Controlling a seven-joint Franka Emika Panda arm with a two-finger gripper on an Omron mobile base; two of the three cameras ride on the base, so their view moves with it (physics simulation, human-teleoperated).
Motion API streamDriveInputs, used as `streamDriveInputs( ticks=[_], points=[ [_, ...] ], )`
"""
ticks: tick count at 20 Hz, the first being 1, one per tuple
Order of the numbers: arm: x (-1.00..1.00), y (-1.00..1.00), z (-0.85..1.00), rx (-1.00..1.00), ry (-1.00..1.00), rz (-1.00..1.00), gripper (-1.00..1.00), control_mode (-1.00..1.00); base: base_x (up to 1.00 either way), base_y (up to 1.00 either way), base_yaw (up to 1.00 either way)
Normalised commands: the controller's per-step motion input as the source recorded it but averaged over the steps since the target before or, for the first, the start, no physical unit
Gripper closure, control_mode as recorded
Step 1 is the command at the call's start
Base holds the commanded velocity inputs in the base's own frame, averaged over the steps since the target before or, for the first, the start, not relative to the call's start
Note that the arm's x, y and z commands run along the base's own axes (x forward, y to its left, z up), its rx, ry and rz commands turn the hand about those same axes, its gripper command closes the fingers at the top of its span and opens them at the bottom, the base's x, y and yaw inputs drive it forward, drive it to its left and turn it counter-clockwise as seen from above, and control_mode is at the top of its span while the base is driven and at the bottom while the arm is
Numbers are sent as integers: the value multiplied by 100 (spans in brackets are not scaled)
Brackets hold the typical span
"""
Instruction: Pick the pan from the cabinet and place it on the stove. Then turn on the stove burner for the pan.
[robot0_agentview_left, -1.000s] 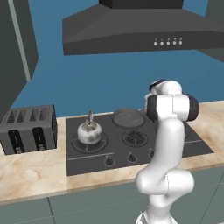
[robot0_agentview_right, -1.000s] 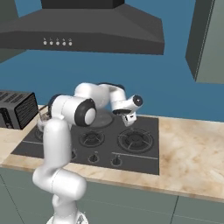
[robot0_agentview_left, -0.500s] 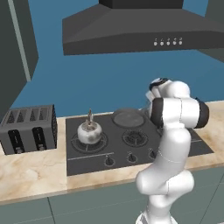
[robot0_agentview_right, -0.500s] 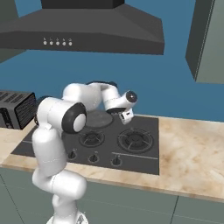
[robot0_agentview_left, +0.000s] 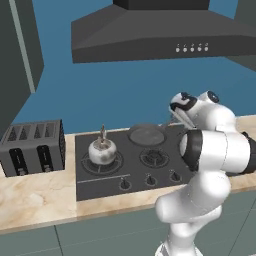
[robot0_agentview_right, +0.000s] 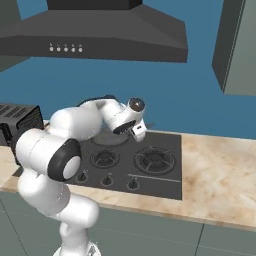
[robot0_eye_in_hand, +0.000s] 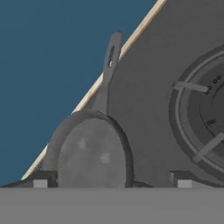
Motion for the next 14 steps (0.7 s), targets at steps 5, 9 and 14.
streamDriveInputs(
  ticks=[5, 9, 14],
  points=[
    [-60, 27, 41, -17, 23, 0, -100, -100, 0, 0, 0],
    [-65, 19, 41, -14, 31, 0, -100, -100, 0, 0, 0],
    [-68, 9, 24, -12, 29, 1, -100, -100, 0, 0, 0]
  ],
)
